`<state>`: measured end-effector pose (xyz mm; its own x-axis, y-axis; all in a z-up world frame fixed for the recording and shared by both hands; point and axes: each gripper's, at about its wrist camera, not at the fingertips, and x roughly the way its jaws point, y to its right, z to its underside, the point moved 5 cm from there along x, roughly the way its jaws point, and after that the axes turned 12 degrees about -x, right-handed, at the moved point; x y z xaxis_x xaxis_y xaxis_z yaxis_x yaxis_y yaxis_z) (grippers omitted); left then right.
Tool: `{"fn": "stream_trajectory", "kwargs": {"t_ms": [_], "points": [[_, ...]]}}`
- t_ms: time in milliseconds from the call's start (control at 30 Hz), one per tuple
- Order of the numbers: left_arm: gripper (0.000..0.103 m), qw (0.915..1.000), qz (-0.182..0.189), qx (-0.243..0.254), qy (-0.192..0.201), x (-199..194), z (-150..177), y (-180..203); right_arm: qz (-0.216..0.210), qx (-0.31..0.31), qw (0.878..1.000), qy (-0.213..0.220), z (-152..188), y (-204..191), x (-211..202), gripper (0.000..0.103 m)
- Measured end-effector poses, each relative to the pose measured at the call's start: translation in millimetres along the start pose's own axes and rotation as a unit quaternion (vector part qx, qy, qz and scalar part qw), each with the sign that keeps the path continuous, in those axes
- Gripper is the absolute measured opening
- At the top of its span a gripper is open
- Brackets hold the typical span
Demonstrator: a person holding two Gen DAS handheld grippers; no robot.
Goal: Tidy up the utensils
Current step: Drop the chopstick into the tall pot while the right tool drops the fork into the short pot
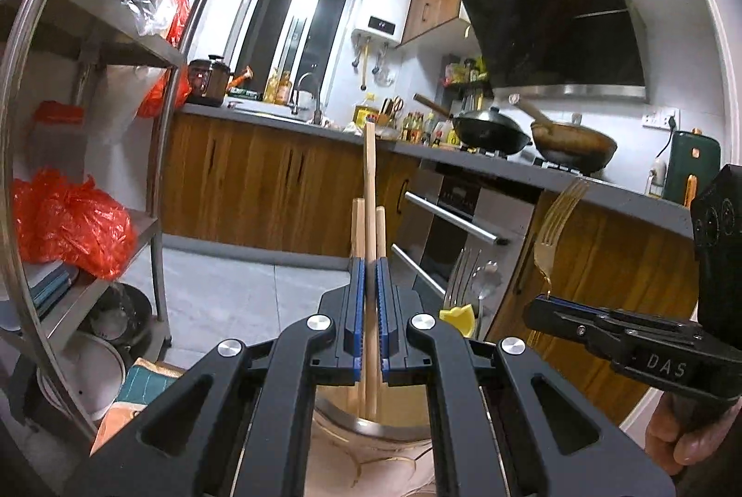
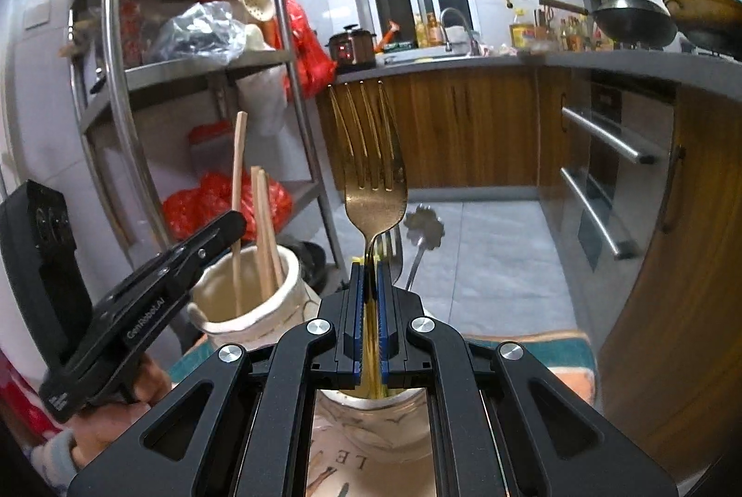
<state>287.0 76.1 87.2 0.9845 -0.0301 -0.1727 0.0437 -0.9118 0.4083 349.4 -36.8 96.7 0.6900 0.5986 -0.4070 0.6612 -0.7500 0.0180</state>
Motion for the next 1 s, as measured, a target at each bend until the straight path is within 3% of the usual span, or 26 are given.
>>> {"fn": "stream_trajectory", "kwargs": {"t_ms": [433, 567, 700, 900, 1000], "points": [[0.007, 0.9995, -0.015, 0.016, -0.022, 9, 8, -1, -0.006, 0.018, 1.0, 0.005, 8, 4, 11, 0.007], [0.033, 0.9995, -0.02, 0.019, -0.014, 4, 6, -1, -0.007, 0.027, 1.0, 0.001, 11, 6, 13, 0.017], [0.051, 0.9994, -0.019, 0.028, 0.001, -5, 2, 3, -0.007, 0.017, 1.0, -0.001, 11, 1, 11, 0.023], [0.066, 0.9988, -0.015, 0.046, 0.012, -21, 2, 10, -0.007, 0.009, 1.0, 0.004, 11, -4, 2, 0.028], [0.067, 0.9984, -0.014, 0.053, 0.013, -29, 2, 12, -0.002, 0.008, 1.0, 0.006, 12, -4, -5, 0.034]]}}
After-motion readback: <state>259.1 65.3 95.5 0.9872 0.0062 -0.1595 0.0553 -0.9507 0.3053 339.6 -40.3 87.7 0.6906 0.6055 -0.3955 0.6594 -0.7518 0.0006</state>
